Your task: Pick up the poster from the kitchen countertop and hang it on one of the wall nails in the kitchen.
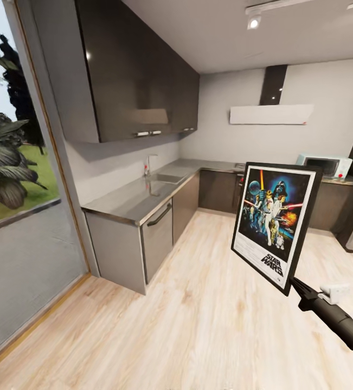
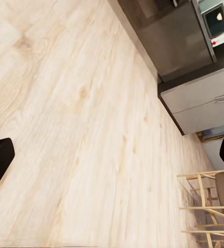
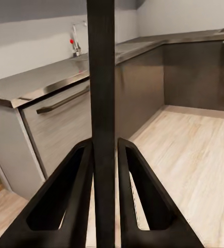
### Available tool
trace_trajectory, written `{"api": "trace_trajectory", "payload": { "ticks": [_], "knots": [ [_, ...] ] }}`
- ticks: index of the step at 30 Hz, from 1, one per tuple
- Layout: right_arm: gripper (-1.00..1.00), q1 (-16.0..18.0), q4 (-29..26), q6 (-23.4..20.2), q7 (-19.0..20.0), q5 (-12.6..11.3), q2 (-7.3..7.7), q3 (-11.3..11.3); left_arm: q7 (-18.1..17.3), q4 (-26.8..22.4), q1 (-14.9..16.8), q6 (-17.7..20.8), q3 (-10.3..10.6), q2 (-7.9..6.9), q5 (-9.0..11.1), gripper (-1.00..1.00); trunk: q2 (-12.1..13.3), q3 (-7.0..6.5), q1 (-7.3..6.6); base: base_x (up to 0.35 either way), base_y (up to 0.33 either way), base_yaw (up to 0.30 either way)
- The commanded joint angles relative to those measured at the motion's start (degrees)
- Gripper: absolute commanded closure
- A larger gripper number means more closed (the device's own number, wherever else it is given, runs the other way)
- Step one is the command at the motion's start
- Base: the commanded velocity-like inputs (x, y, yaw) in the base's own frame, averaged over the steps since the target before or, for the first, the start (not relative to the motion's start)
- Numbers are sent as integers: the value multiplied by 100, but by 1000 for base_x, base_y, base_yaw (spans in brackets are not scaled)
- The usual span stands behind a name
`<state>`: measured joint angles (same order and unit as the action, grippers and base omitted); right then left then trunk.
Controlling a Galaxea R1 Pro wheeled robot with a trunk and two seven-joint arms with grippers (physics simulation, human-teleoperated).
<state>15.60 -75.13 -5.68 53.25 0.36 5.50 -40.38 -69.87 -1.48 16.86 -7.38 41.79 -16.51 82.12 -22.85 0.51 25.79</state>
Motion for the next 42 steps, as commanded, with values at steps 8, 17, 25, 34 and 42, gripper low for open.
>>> {"api": "trace_trajectory", "payload": {
  "ticks": [8, 17, 25, 34, 42],
  "knots": [
    [100, 3, -11, -68, 45, -9, -12, -14, 0, -7, 1, -59, 49, -1, 33, -100, -7, 5, -1, -329, 6, 137],
    [100, 3, -16, -65, 43, -5, -19, -6, 0, -8, 1, -53, 45, -1, 41, -100, -7, 5, -1, -209, 0, 274],
    [100, 4, -18, -65, 40, -1, -22, -5, 0, -8, 1, -53, 48, -1, 38, -100, -7, 5, -1, -327, 0, 289],
    [100, 4, -19, -60, 39, -1, -52, -5, 0, -7, 1, -53, 41, -1, 40, -100, -7, 5, -1, -306, 0, 290],
    [100, 2, -19, -60, 37, -1, -57, -5, 0, -9, 1, -53, 40, -1, 41, -100, -7, 5, -1, -46, 0, 290]
  ]
}}
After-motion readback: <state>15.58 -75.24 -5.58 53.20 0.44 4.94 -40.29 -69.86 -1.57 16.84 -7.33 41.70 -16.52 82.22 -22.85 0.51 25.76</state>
